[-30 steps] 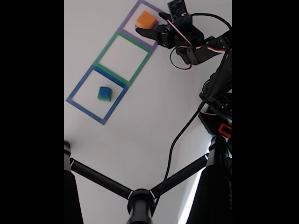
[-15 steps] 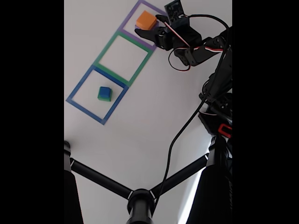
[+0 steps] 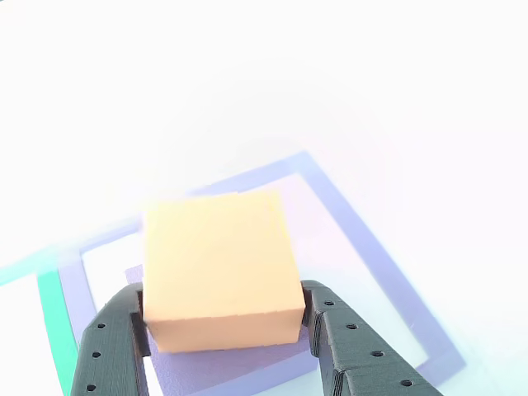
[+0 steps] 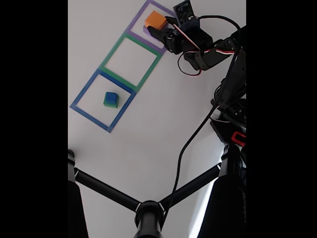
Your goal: Tower of hanoi
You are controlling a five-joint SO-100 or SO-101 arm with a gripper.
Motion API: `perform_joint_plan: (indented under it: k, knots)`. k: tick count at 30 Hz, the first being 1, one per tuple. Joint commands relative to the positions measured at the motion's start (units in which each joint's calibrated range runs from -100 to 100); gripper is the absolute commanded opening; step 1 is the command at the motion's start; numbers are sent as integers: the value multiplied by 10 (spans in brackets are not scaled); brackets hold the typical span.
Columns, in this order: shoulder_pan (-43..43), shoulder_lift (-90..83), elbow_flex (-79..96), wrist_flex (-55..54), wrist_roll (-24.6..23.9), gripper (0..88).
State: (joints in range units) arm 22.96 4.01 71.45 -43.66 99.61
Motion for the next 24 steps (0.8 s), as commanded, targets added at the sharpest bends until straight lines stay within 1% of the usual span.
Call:
perform_joint_plan:
  k: [1,7,14,19,24]
  knots:
    - [-6,-7,-18,-14,4,143]
    - [-7,-7,-18,-14,4,127]
    - [-15,-27,-18,-4,4,128]
    - [-28,-92,-16,59,4,129]
    - [-46,-198,-16,176,4,129]
